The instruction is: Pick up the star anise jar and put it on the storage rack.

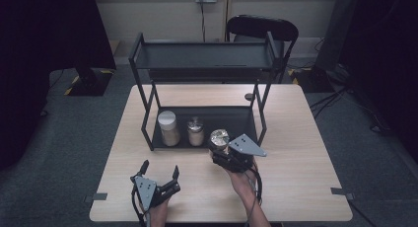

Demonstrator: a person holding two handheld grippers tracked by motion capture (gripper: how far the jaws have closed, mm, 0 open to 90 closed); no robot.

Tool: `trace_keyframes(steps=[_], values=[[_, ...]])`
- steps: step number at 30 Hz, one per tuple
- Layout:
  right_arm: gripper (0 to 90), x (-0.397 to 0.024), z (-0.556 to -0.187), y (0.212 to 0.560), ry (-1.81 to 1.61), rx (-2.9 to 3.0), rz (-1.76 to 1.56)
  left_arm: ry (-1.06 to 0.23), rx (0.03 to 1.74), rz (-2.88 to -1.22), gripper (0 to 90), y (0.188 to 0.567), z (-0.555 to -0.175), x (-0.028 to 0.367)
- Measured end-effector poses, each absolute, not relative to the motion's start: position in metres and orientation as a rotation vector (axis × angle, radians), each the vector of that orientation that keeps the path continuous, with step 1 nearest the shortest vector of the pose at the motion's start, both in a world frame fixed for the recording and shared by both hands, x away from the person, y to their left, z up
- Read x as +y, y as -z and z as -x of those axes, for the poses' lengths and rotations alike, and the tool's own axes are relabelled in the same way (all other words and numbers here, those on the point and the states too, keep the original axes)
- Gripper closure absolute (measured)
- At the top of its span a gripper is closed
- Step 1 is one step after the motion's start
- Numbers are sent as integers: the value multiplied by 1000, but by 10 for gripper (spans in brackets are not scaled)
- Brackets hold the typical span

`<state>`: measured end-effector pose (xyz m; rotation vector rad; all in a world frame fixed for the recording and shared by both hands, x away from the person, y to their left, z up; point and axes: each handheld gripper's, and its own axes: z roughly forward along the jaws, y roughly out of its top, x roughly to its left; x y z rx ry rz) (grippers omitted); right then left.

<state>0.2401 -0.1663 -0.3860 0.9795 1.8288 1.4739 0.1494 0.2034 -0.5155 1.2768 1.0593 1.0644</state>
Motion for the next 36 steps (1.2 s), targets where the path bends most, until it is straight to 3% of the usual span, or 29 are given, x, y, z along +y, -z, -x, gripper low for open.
trace_keyframes(steps=[36], values=[[339, -161, -264, 382, -1433, 1803, -1000, -1064, 1059, -1277, 3, 516, -149, 204]])
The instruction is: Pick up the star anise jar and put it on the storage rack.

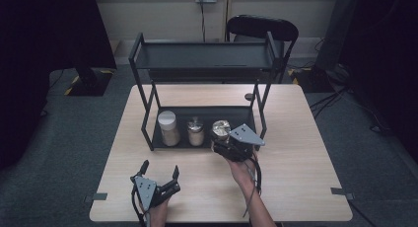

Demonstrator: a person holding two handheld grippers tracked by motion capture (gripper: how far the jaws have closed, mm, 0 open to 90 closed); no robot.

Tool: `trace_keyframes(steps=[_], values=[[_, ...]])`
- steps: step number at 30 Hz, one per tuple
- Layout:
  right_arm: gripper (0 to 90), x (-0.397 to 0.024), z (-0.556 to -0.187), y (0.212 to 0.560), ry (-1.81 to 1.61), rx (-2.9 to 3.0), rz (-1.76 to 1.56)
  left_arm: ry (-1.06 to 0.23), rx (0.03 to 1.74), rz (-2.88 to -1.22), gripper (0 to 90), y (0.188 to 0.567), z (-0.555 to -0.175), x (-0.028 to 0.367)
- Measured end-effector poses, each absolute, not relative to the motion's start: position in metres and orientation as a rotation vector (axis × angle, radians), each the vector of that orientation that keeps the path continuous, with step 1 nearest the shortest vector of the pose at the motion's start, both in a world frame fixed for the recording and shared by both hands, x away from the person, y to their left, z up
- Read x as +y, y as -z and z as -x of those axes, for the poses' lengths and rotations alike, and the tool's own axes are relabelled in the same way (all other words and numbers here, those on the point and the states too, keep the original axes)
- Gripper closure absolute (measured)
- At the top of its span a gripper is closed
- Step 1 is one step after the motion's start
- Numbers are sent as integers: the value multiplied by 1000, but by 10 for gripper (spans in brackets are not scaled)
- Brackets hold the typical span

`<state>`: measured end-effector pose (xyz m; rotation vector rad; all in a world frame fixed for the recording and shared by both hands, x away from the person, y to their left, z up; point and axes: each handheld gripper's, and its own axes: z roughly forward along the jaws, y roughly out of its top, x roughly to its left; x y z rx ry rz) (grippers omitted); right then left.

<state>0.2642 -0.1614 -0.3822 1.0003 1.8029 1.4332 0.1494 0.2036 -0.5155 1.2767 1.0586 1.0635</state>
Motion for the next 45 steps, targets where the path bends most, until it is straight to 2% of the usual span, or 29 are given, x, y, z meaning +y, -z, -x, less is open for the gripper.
trace_keyframes(steps=[45], values=[[339, -149, -302, 406, -1361, 1813, -1074, -1056, 1061, -1277, 3, 515, -150, 205]])
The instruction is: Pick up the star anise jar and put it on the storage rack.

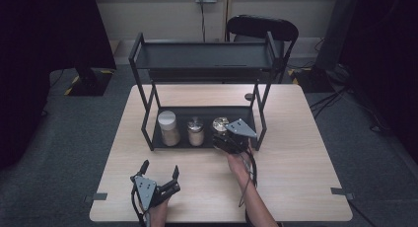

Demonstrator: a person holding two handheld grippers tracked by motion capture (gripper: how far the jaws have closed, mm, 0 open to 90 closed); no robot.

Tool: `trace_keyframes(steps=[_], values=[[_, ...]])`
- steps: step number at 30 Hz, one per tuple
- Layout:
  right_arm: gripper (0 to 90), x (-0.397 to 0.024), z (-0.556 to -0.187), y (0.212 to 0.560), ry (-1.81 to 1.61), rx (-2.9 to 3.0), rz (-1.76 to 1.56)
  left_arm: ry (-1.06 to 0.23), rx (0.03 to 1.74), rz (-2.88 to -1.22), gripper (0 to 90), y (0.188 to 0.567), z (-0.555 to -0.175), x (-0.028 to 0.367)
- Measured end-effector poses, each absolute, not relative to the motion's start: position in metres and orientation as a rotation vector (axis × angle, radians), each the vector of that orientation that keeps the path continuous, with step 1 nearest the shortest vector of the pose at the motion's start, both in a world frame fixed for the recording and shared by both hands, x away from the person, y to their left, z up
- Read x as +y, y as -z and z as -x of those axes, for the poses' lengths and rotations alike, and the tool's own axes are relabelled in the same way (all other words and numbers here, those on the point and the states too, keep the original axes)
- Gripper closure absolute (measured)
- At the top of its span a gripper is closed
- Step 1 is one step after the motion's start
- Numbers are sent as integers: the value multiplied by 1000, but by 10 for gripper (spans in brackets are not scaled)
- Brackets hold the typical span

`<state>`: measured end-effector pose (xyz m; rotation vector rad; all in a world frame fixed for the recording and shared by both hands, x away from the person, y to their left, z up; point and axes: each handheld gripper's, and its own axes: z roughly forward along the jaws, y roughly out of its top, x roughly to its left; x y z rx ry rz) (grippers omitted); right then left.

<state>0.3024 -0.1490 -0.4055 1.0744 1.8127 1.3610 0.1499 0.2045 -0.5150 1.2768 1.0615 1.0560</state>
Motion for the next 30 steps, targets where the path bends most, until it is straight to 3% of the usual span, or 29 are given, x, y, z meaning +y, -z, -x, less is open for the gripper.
trace_keyframes(steps=[30], values=[[339, -142, -323, 408, -1340, 1831, -1104, -1050, 1065, -1274, 3, 515, -150, 205]])
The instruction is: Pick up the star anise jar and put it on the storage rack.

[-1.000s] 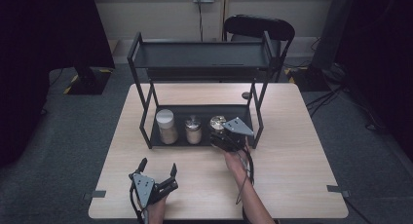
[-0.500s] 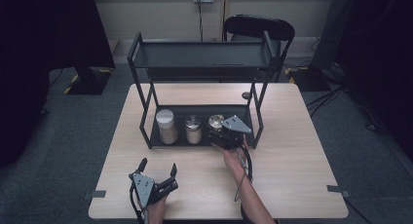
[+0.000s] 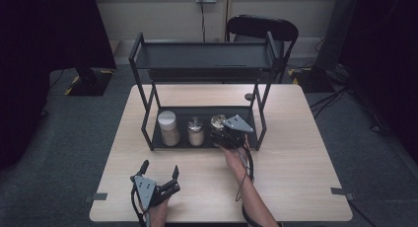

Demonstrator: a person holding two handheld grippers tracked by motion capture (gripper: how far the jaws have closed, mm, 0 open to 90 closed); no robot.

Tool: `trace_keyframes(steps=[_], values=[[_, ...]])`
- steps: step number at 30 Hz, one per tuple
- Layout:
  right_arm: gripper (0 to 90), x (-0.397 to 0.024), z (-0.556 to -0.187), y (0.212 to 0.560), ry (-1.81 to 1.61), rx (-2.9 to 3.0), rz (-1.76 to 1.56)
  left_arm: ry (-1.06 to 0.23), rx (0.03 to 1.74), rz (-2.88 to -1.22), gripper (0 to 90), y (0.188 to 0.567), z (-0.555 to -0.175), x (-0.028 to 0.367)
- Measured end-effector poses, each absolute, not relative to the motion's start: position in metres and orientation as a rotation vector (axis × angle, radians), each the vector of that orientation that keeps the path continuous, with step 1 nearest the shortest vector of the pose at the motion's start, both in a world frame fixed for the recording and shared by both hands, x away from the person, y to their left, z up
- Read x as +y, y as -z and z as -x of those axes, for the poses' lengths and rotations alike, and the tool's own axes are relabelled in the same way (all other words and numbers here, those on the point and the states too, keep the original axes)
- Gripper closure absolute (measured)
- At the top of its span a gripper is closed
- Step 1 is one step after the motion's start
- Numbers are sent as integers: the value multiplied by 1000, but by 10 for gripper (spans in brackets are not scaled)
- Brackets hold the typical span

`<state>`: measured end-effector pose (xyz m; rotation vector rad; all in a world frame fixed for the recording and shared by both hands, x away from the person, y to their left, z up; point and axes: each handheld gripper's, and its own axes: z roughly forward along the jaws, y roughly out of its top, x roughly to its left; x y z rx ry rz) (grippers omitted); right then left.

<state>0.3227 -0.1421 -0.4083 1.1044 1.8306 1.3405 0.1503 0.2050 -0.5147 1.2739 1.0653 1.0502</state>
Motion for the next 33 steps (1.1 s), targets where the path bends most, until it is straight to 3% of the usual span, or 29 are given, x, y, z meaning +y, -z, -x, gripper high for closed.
trace_keyframes(steps=[33], values=[[337, -144, -330, 415, -1325, 1828, -1116, -1052, 1064, -1274, 3, 515, -150, 205]])
